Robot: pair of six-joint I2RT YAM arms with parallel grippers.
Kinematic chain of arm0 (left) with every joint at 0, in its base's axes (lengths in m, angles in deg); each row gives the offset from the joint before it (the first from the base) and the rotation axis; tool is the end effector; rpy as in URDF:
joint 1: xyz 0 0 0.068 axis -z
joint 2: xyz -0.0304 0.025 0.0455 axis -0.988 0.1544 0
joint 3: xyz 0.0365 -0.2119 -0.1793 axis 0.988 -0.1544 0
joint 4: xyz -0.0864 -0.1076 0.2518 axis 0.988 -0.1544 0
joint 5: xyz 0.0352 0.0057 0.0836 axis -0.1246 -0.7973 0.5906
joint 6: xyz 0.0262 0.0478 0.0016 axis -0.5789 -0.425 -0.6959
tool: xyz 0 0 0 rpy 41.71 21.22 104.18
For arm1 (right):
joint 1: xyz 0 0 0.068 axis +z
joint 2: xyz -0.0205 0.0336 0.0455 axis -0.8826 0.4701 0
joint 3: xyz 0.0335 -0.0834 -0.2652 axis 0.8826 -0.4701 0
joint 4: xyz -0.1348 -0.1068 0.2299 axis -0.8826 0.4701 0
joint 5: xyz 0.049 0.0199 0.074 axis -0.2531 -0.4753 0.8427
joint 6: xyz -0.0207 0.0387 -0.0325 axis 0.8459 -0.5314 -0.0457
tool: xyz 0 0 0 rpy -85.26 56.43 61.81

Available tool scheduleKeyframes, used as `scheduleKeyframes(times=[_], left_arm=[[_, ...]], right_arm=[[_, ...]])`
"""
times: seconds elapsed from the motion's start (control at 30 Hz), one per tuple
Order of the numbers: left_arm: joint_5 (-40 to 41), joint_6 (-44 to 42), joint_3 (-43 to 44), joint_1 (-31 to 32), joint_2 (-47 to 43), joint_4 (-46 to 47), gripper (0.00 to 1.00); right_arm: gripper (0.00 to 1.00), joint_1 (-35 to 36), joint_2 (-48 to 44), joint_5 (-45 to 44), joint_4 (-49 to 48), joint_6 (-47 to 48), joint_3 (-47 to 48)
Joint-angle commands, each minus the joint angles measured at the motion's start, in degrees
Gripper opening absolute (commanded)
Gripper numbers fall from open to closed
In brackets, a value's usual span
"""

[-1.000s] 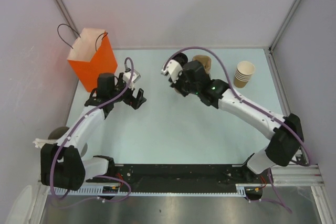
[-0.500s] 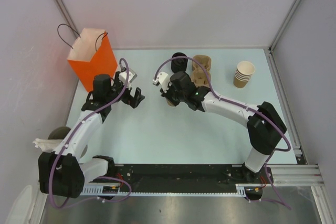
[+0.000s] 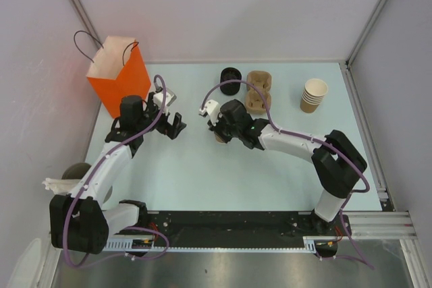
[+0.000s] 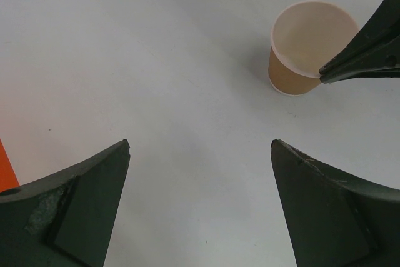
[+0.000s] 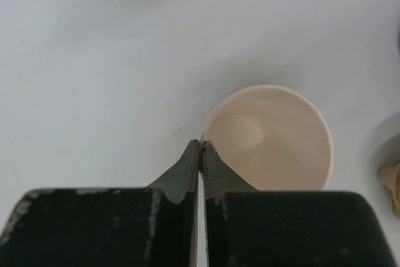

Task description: Pack the takeout coffee

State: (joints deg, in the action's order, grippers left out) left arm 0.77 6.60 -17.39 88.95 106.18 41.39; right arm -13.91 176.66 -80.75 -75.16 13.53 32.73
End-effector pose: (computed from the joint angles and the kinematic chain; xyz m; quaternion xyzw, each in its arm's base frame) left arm 0.2686 -0.0552 0.2693 0.3164 0.7787 -0.1730 0.5134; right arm 0.2749 0.3100 0.2233 -0.4775 0.7525 0.1631 0.4231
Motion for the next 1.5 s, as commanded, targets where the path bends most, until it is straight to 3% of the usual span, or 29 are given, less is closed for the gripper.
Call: scheduleKeyframes(times=[0.0,0.17,0.5,0.67,0.83,1.17,1.47], left_arm=[[-0.59,-0.09,-0.19,-0.37,-0.31,2.52,0.99],[-0.67,-0.09,-0.19,-0.37,-0.04,2.61,0.99],[-0.59,-0.35,-0.02,-0.37,0.84,2.34,0.99],[-0.59,-0.53,0.24,-0.37,1.89,2.08,0.99],[-0.50,-1.14,0.95,-0.37,2.59,0.94,0.99],[0.03,-2.72,1.39,-0.37,3.82,-0.38,1.00],[0.91,-3.60,1.83,-0.37,5.67,-1.08,1.00]], right_arm=[[0.00,0.11,-0.17,-0.34,-3.75,-1.08,-1.04],[0.06,0.02,-0.43,0.71,-3.83,-0.73,-1.30],[0.39,0.02,-4.81,1.34,-3.75,0.06,-0.43],[0.60,-2.87,-5.44,-1.65,0.03,0.42,7.65],[0.82,-11.04,0.95,0.00,4.06,-1.69,20.27],[0.86,-17.82,20.20,5.90,14.62,-4.50,46.22],[0.75,-20.10,32.43,7.04,18.66,-7.67,58.54]])
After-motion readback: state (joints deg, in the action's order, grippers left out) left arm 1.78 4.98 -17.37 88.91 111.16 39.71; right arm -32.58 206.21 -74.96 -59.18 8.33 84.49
